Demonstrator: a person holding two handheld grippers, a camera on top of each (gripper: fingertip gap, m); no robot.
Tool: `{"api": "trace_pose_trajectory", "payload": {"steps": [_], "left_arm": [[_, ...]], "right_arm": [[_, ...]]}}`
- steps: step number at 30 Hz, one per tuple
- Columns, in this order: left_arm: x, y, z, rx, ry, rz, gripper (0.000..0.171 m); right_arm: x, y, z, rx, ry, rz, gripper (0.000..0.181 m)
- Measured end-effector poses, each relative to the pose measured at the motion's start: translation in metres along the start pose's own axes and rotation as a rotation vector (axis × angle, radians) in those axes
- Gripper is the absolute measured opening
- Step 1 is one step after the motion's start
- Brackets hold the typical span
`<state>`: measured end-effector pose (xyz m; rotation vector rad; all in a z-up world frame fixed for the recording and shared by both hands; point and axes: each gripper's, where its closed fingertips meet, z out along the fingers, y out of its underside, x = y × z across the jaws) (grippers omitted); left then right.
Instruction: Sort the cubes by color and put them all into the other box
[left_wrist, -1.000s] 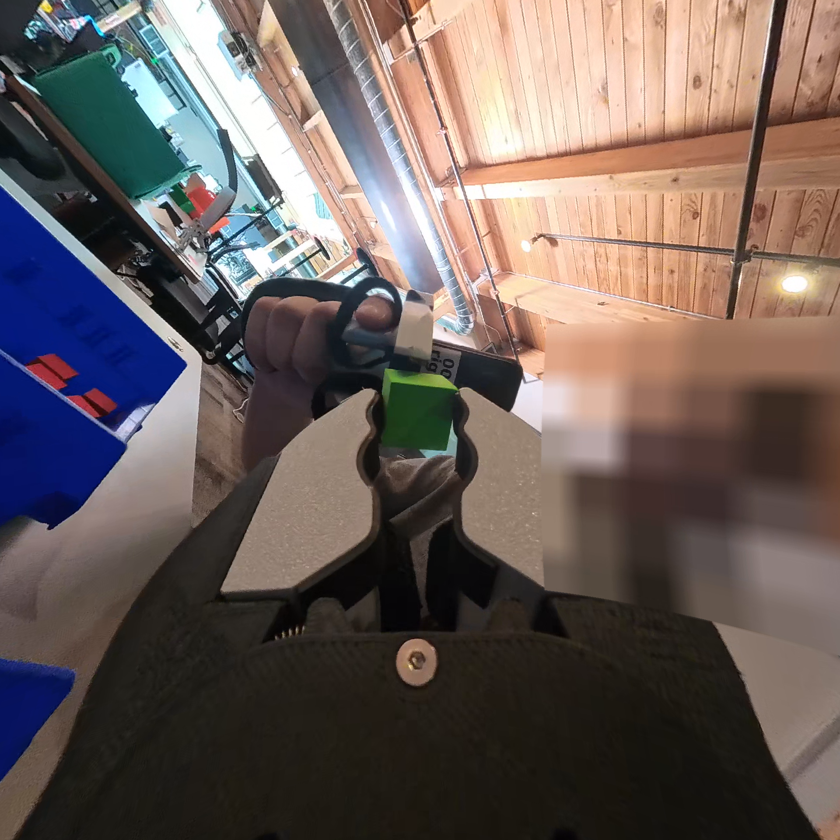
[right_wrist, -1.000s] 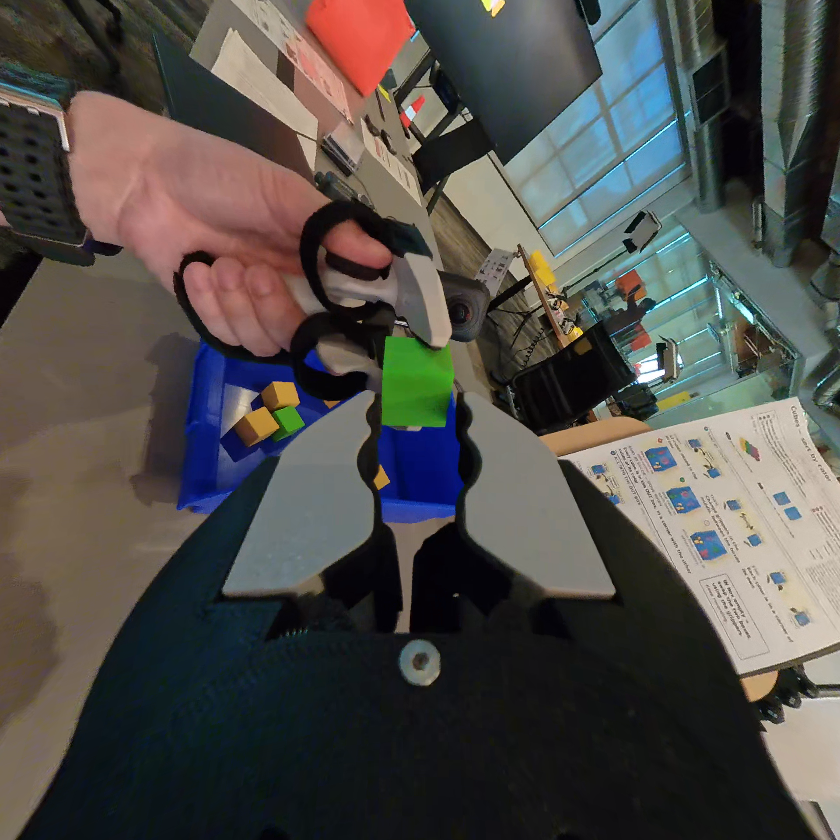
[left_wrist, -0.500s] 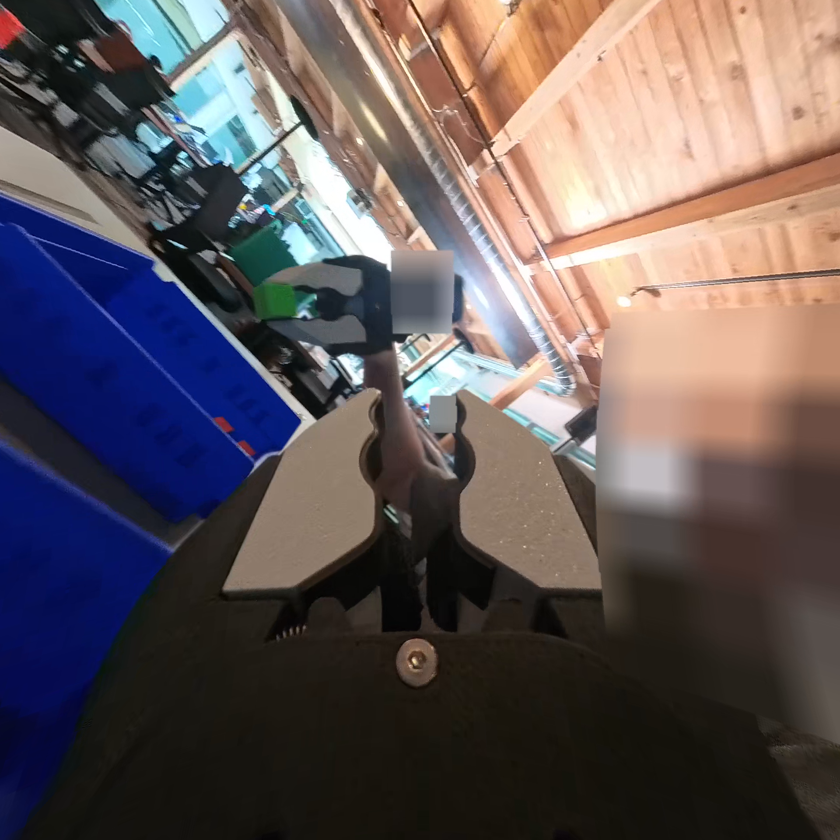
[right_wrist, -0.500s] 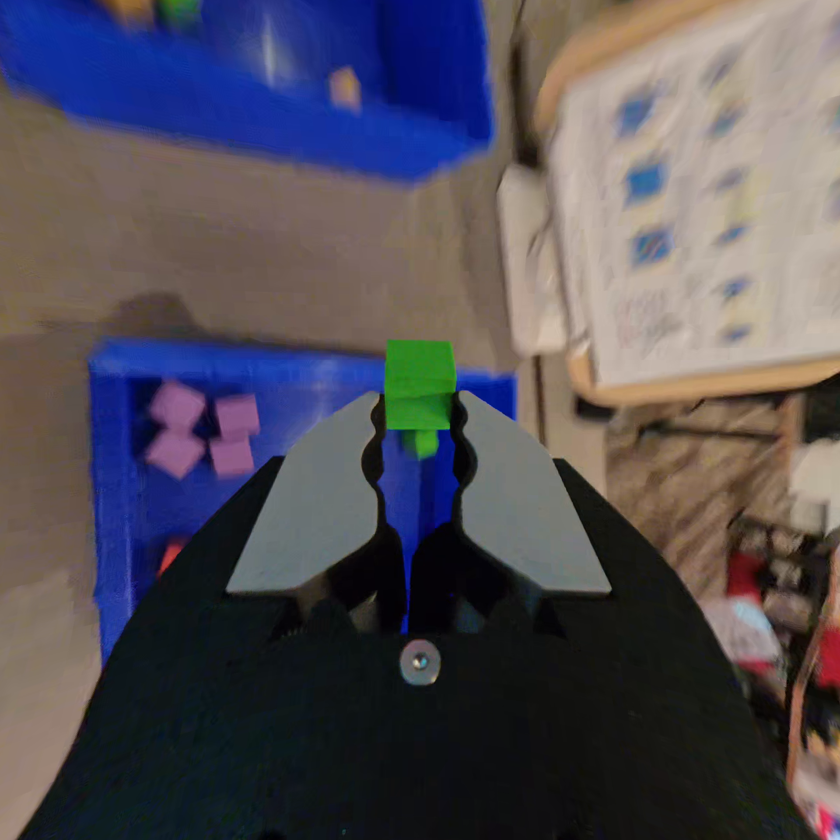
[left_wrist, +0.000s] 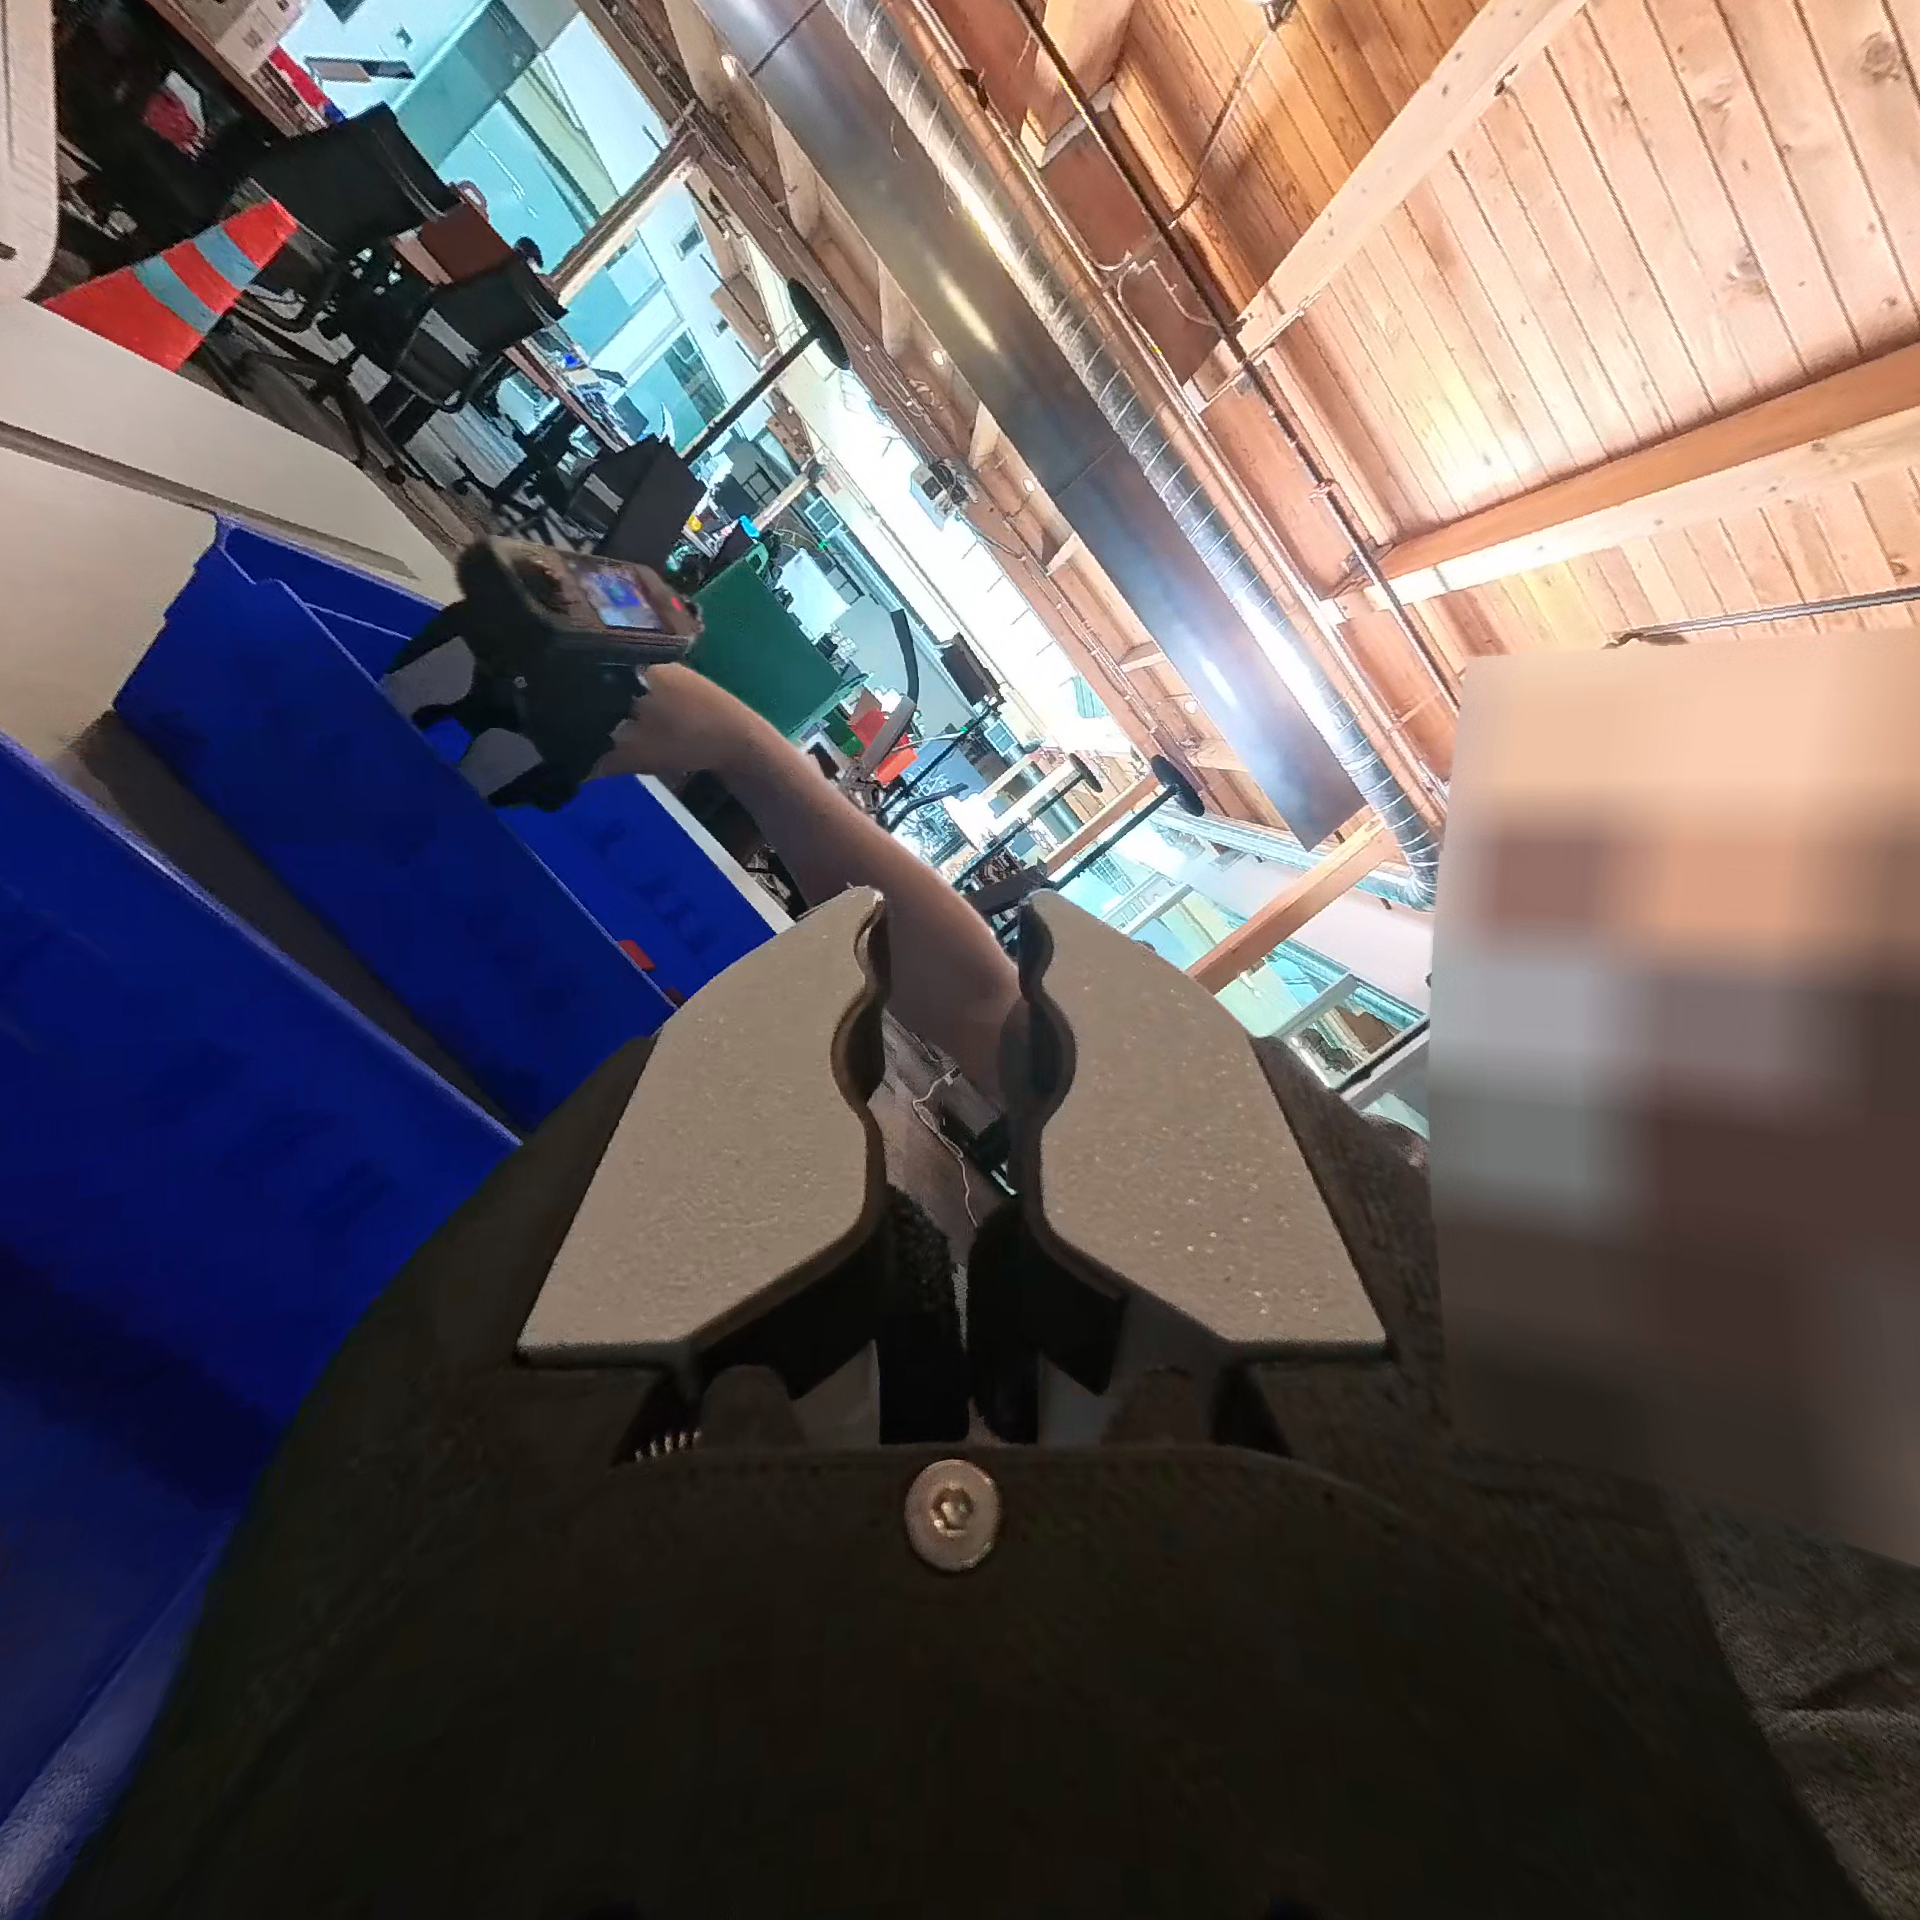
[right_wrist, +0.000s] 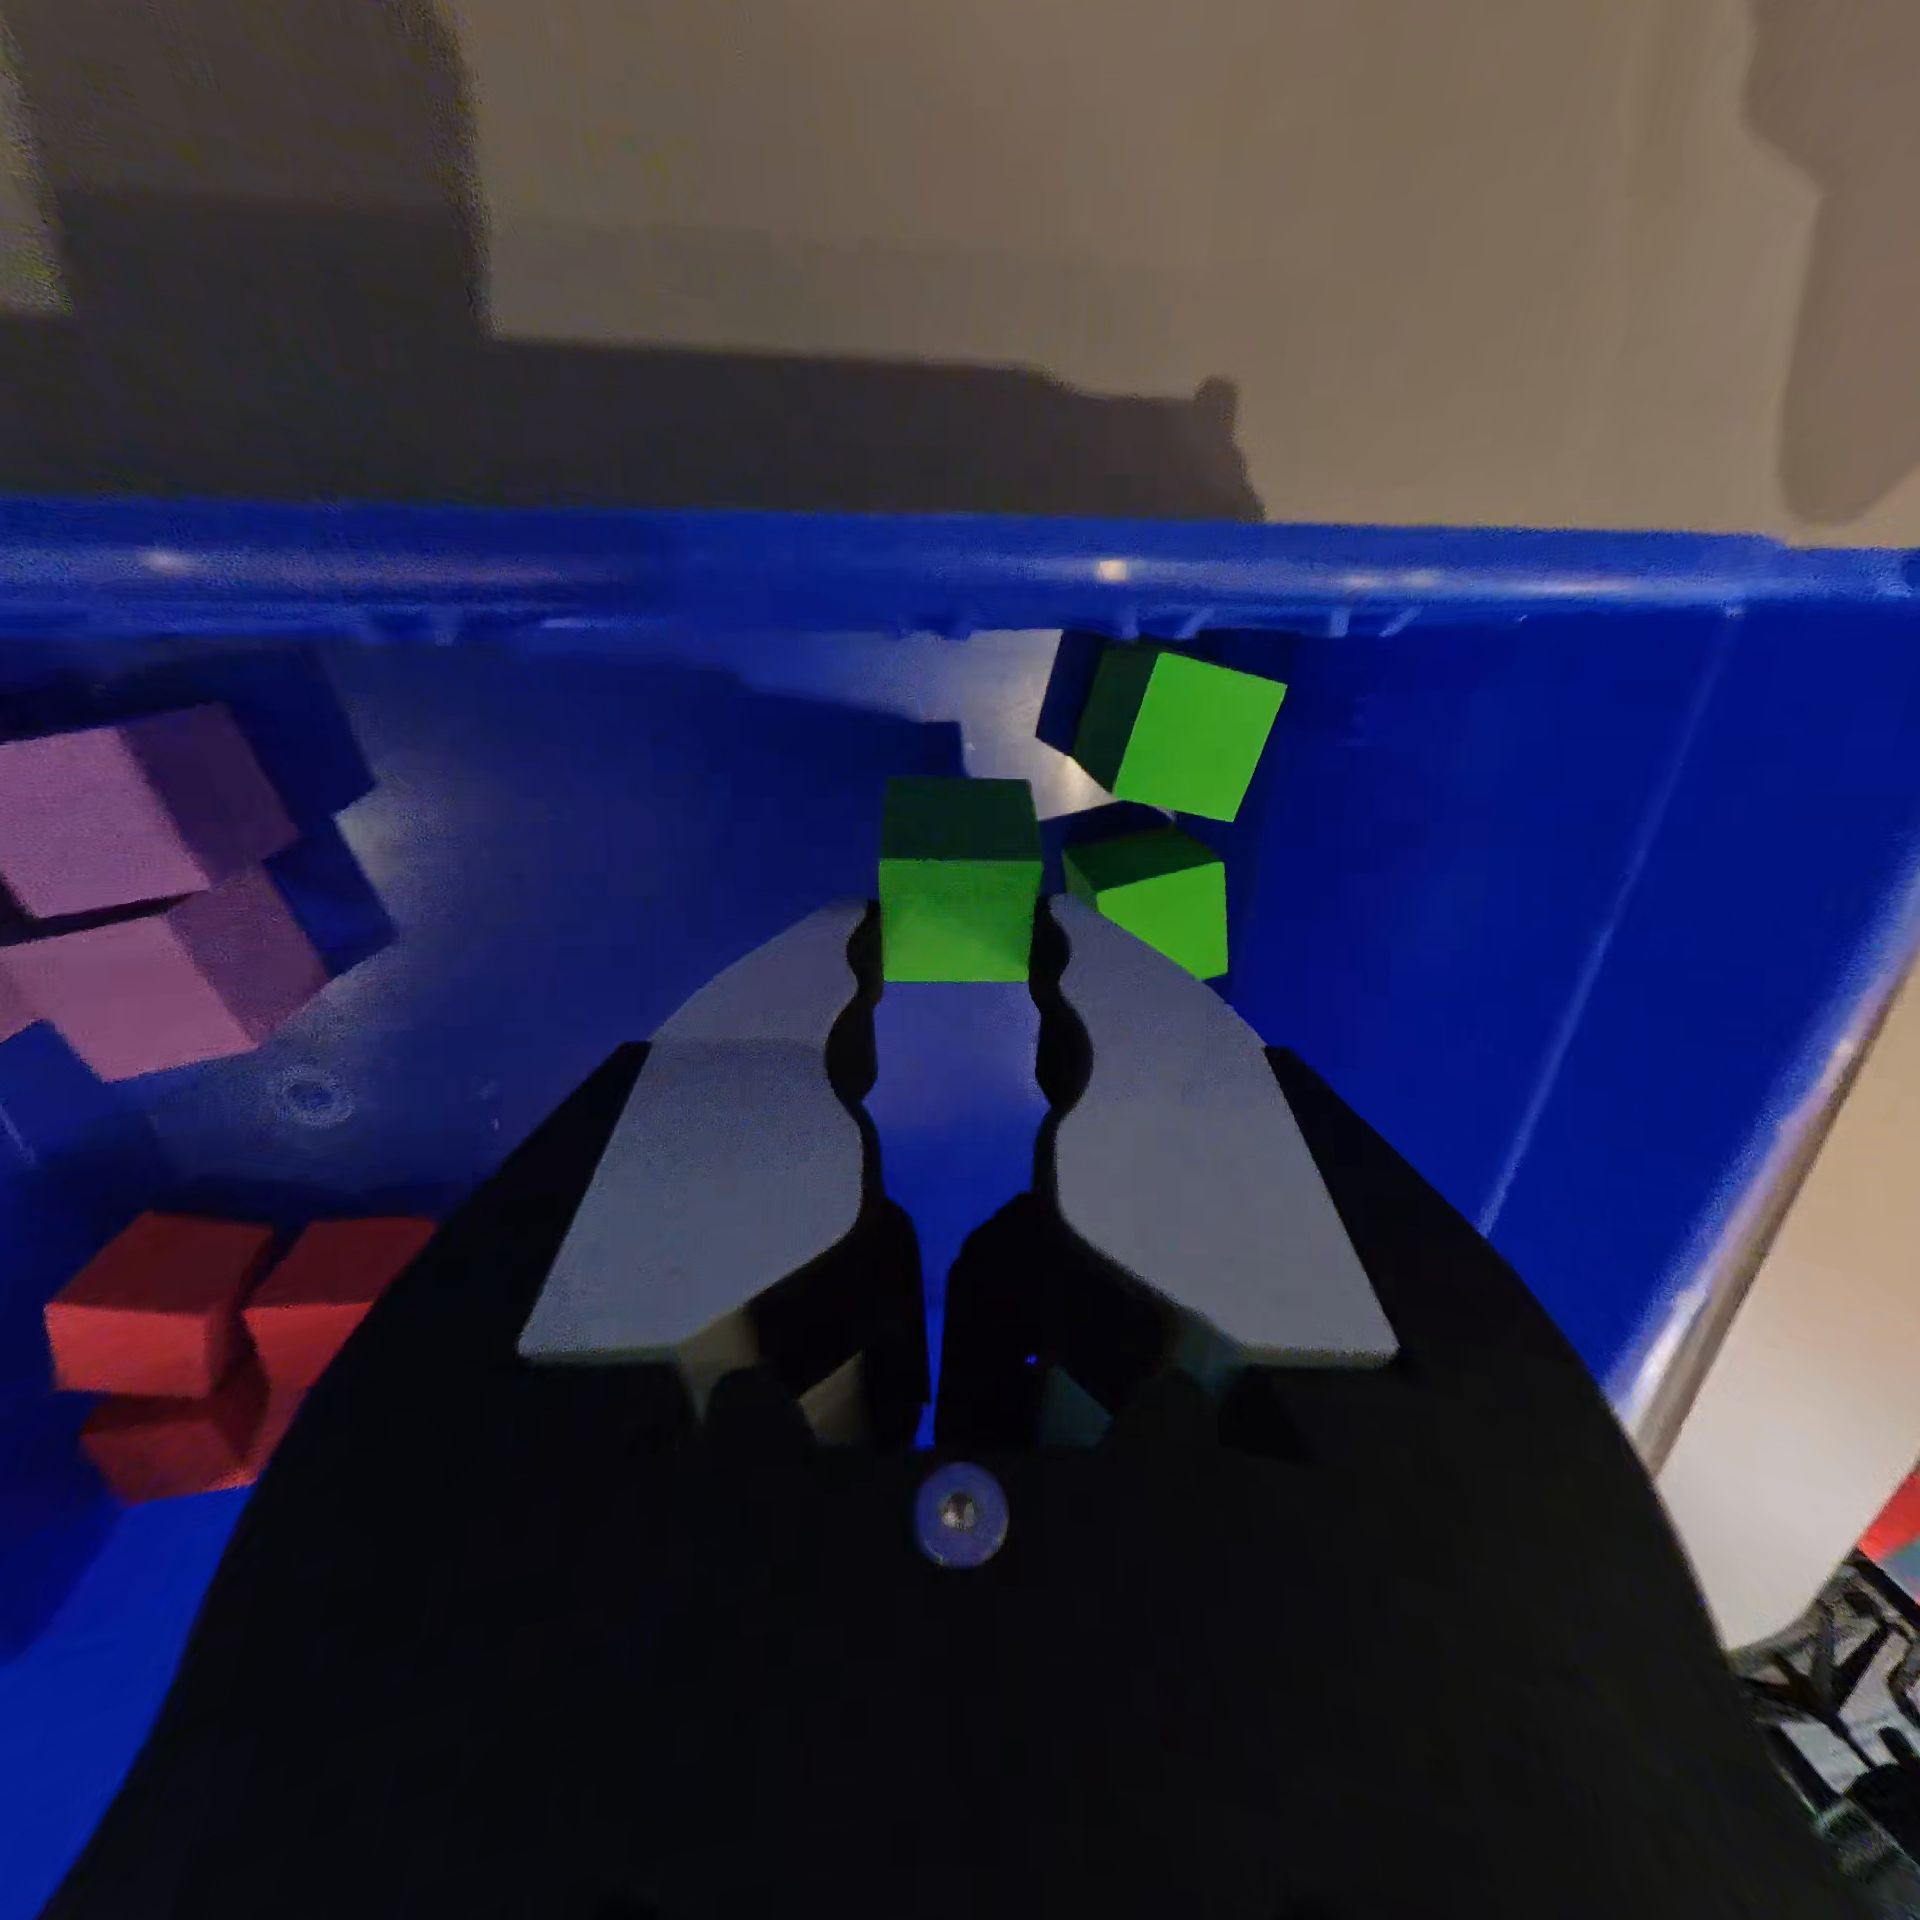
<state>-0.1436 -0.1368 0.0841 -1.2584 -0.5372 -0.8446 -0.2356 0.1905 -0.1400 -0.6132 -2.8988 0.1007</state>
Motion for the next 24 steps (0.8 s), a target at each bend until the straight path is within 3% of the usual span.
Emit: {"api": "trace_pose_trajectory", "payload": {"steps": [9,16,18,21,24], "left_arm": [[0.000,-0.005,-0.006,0.015,-0.005,0.008,0.022],[-0.013,-0.002,-0.005,-0.022,-0.089,0.013,0.022],[-0.034,0.003,-0.007,-0.091,-0.240,0.035,0.023],[-0.075,0.019,-0.021,-0.298,-0.566,0.107,0.029],[-0.103,0.036,-0.030,-0.566,-0.715,0.205,0.034]], "right_arm": [[0.005,-0.014,0.019,0.015,-0.036,0.014,0.028],[0.004,-0.019,0.008,0.046,-0.050,0.058,0.040],[0.001,-0.015,-0.001,0.041,-0.037,0.050,0.039],[-0.005,-0.012,-0.022,0.067,0.008,0.037,0.039],[-0.014,-0.011,-0.048,0.130,0.081,0.014,0.038]]}}
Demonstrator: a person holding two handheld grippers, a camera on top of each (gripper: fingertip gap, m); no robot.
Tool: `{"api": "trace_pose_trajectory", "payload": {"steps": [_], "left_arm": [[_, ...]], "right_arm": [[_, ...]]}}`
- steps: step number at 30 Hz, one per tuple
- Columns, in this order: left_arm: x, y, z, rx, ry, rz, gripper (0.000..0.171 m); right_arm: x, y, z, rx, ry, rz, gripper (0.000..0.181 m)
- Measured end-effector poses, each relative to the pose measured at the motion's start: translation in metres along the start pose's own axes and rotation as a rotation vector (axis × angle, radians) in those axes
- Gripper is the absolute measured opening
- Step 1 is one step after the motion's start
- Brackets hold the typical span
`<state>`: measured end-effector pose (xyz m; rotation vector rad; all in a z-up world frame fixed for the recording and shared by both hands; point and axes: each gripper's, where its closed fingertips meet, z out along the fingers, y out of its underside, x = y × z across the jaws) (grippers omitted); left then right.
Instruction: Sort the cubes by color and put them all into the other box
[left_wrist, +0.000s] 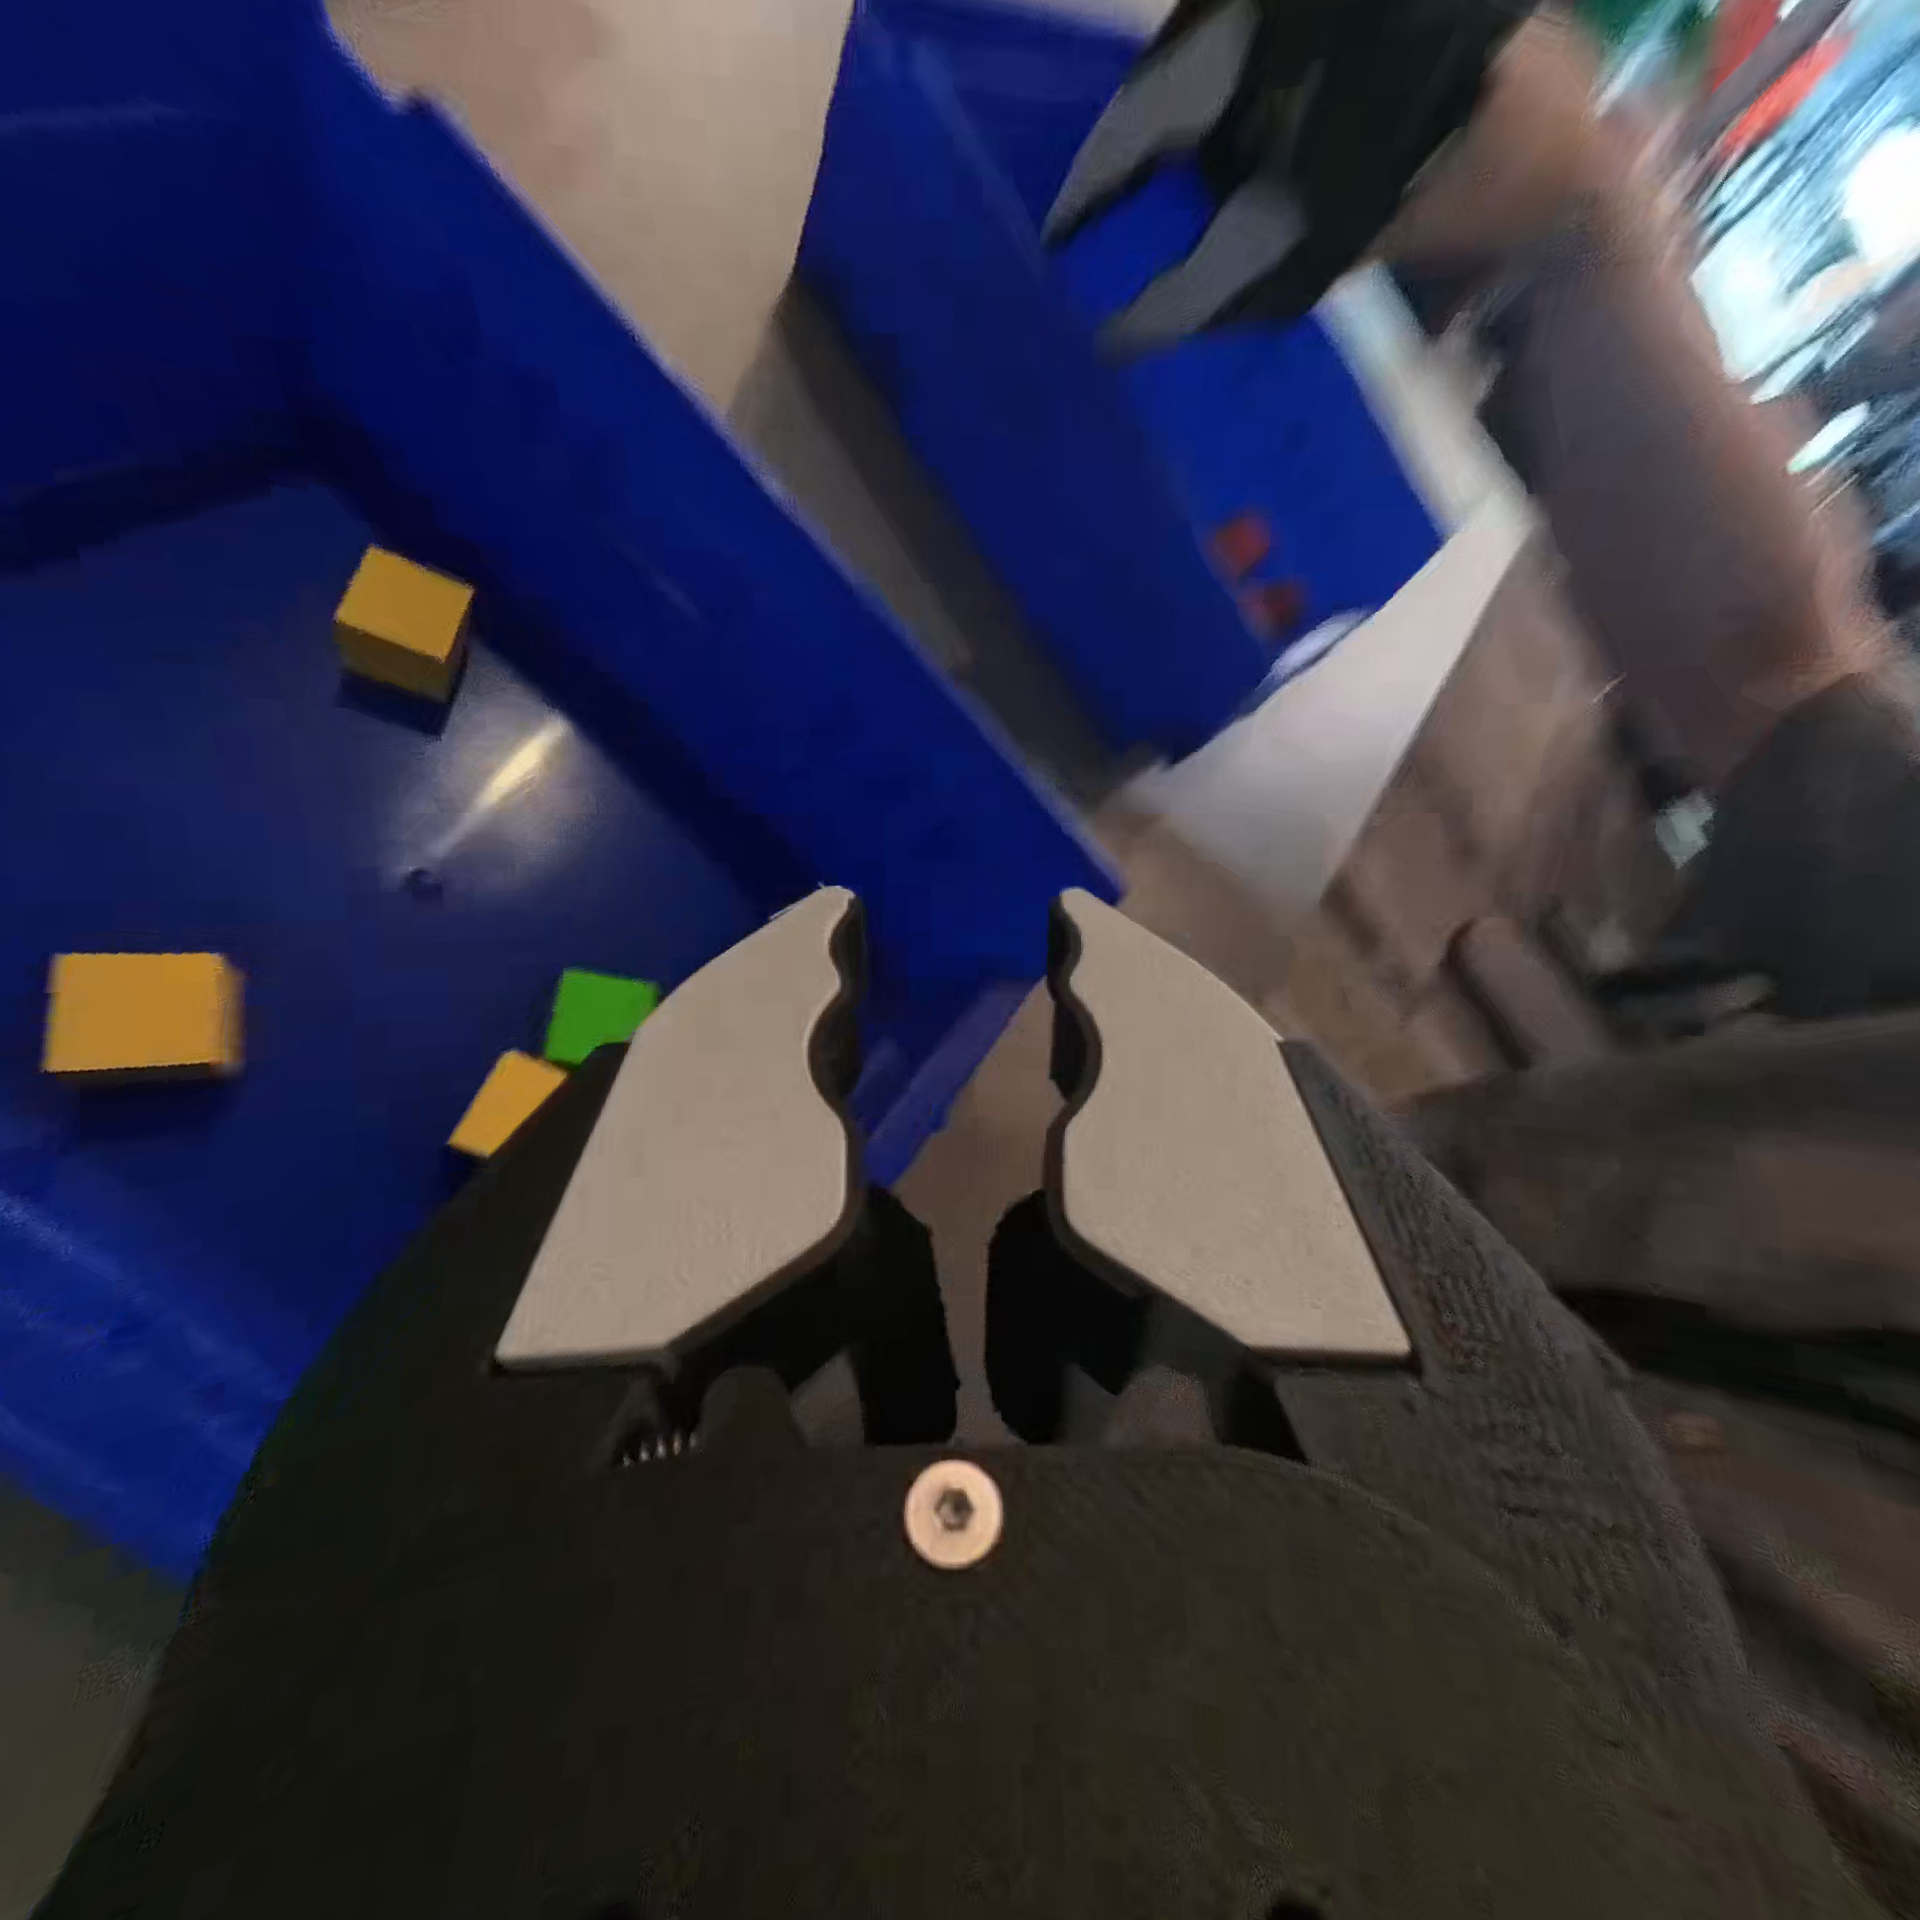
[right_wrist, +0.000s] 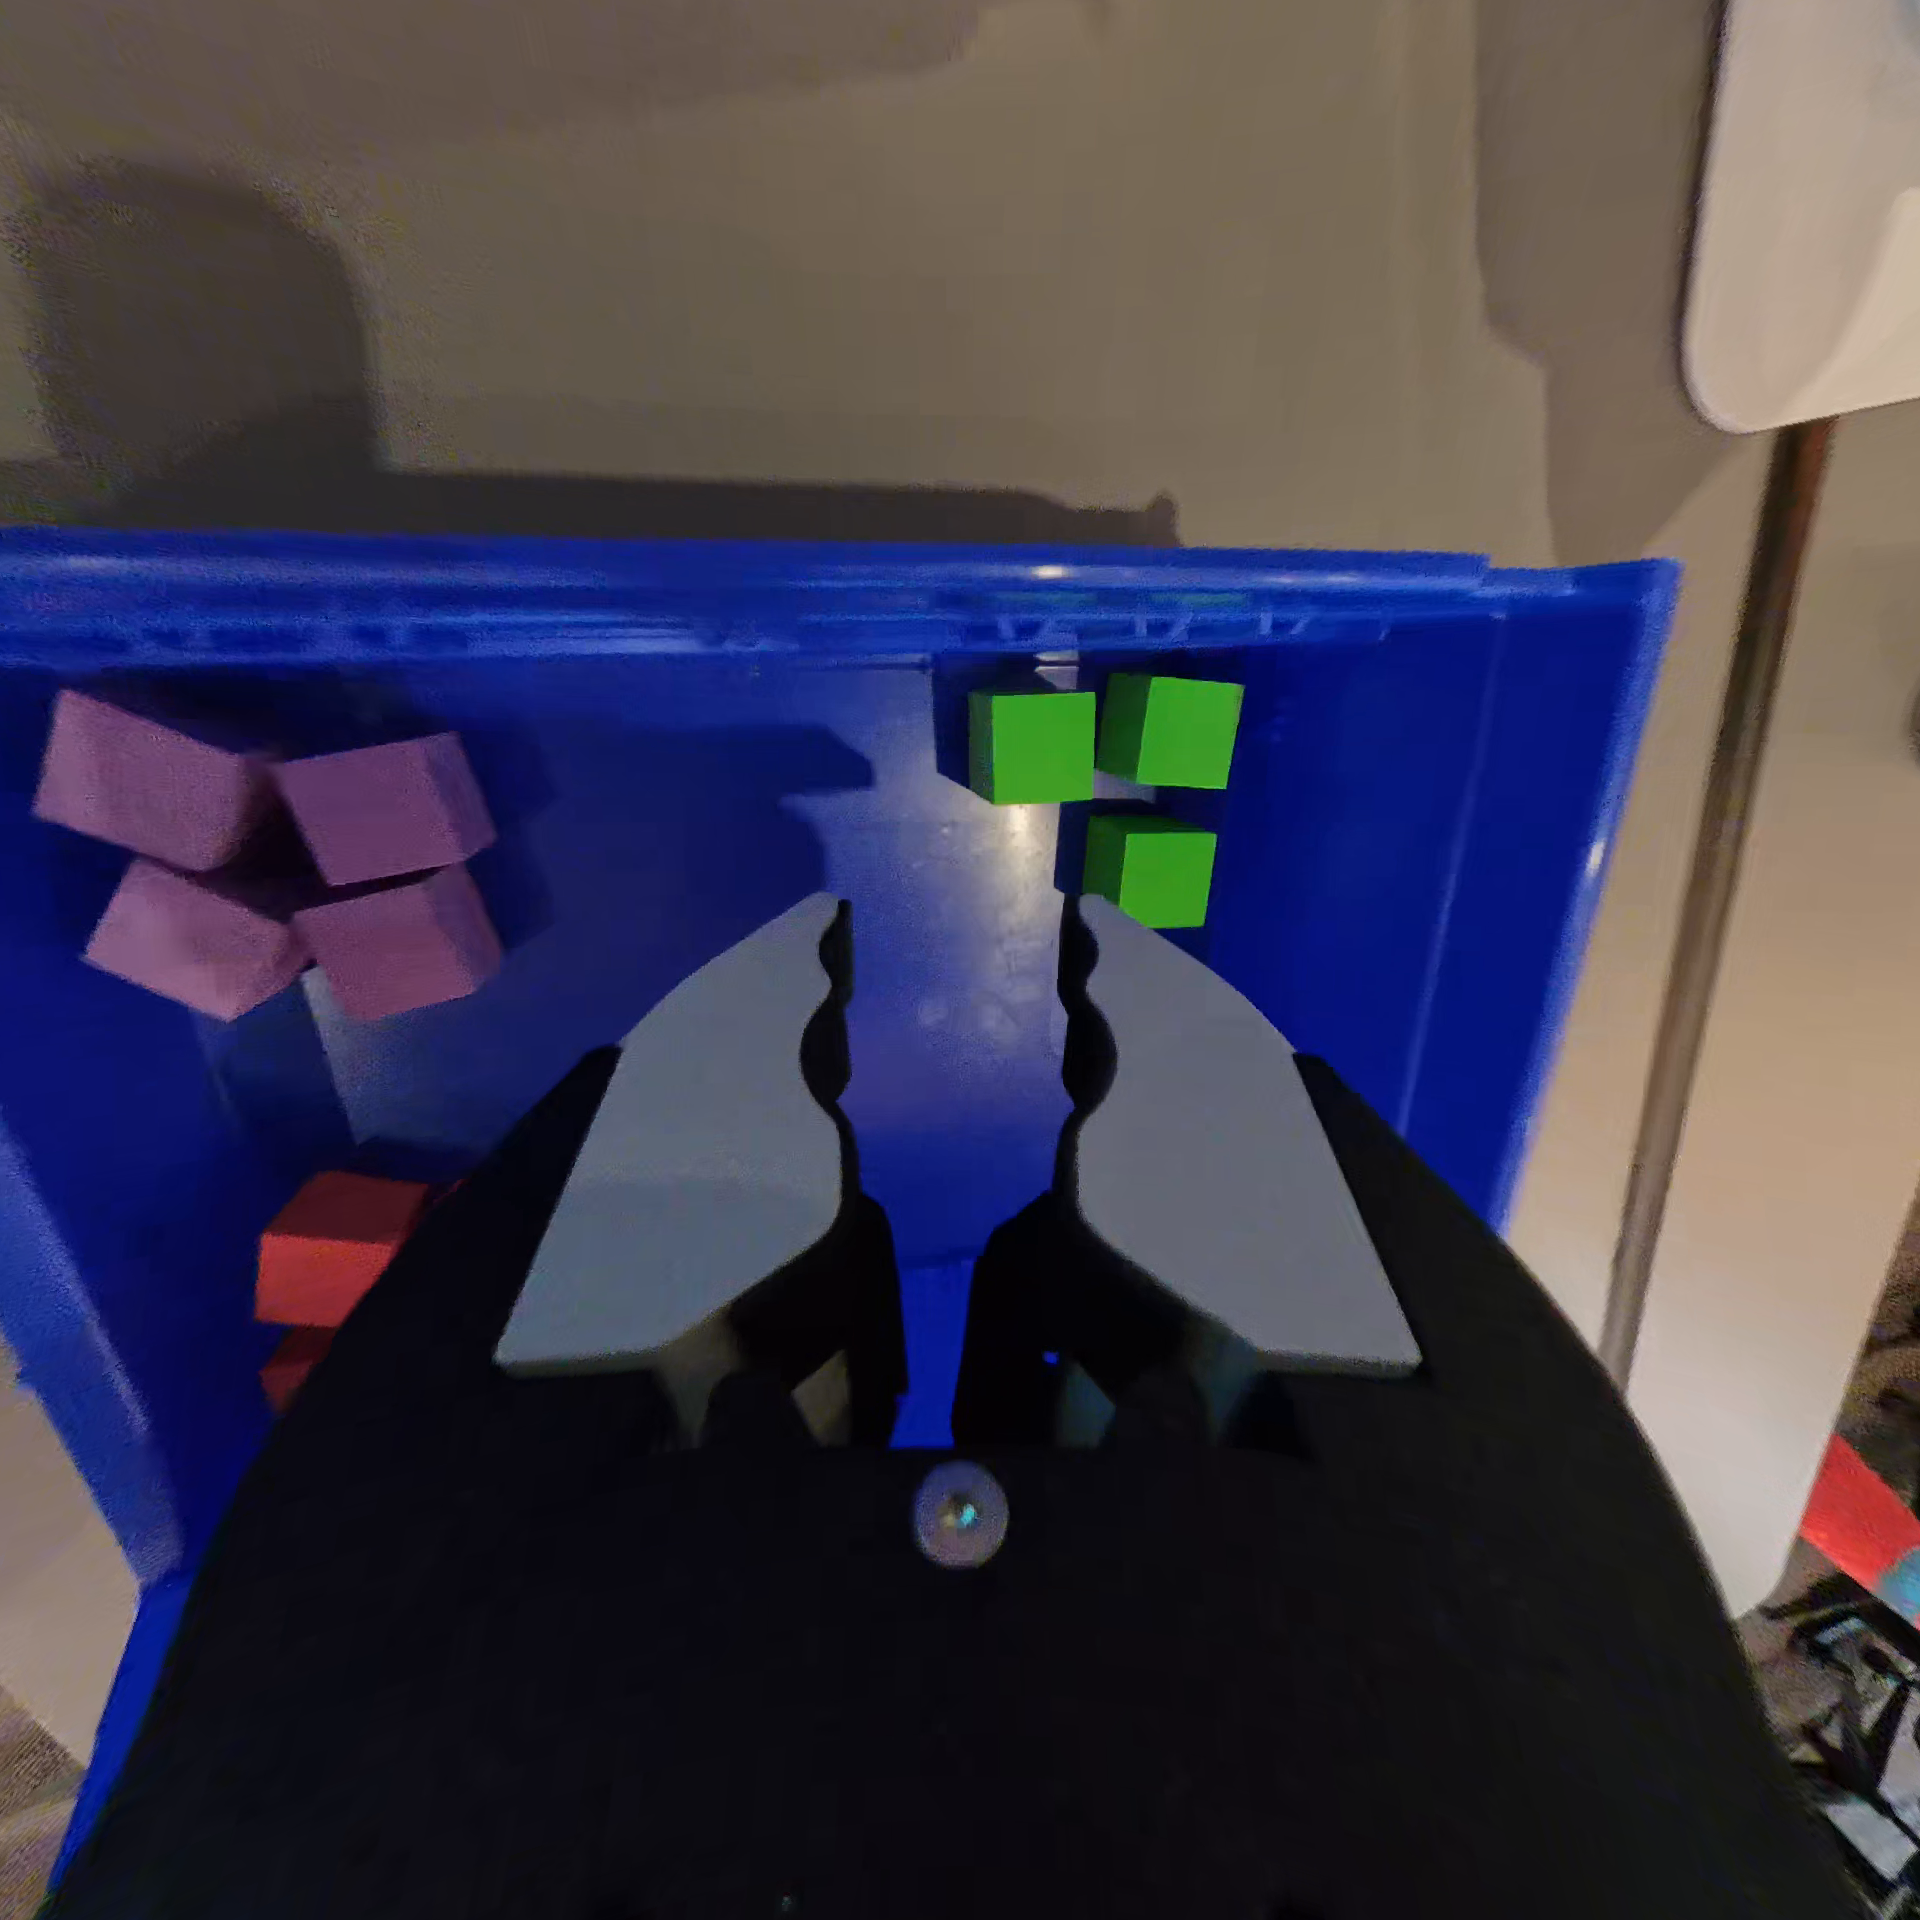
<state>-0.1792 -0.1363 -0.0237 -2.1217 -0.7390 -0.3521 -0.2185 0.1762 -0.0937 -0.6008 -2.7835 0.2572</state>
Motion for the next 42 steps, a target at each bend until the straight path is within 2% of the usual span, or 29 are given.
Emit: {"api": "trace_pose_trajectory", "payload": {"steps": [2,4,7,10,22,25,28,30,32,33,35,37,39,42], "left_arm": [[-0.028,0.014,0.011,-0.165,-0.177,0.025,0.040],[-0.045,0.026,0.025,-0.307,-0.280,0.086,0.040],[-0.067,0.043,0.043,-0.479,-0.385,0.175,0.041],[-0.084,0.055,0.051,-0.596,-0.435,0.222,0.041],[-0.103,0.073,0.056,-0.723,-0.464,0.258,0.040],[-0.100,0.074,0.060,-0.714,-0.426,0.232,0.028],[-0.101,0.072,0.059,-0.707,-0.430,0.214,0.028],[-0.099,0.064,0.057,-0.647,-0.423,0.180,0.028],[-0.081,0.044,0.059,-0.479,-0.298,0.086,0.028],[-0.063,0.029,0.059,-0.359,-0.172,0.023,0.028],[-0.016,-0.009,0.047,-0.090,0.171,-0.115,0.028],[0.027,-0.042,0.021,0.126,0.530,-0.239,0.028],[0.053,-0.054,0.004,0.218,0.756,-0.307,0.028],[0.081,-0.058,-0.003,0.255,0.935,-0.337,0.030]], "right_arm": [[-0.007,0.000,-0.013,0.031,0.036,-0.016,0.037],[-0.016,-0.001,-0.022,0.053,0.066,-0.038,0.035],[-0.028,0.001,-0.028,0.064,0.087,-0.061,0.034],[-0.037,0.004,-0.031,0.070,0.093,-0.074,0.034],[-0.048,0.006,-0.034,0.093,0.081,-0.086,0.033],[-0.050,0.003,-0.035,0.097,0.083,-0.095,0.032],[-0.052,0.001,-0.036,0.095,0.093,-0.108,0.031],[-0.053,-0.001,-0.041,0.106,0.109,-0.116,0.031],[-0.052,-0.007,-0.049,0.149,0.135,-0.114,0.031],[-0.052,-0.012,-0.055,0.186,0.156,-0.113,0.032],[-0.052,-0.028,-0.069,0.299,0.195,-0.120,0.034],[-0.057,-0.055,-0.086,0.446,0.241,-0.133,0.039],[-0.069,-0.086,-0.104,0.569,0.301,-0.185,0.041],[-0.098,-0.134,-0.127,0.696,0.366,-0.290,0.041]]}}
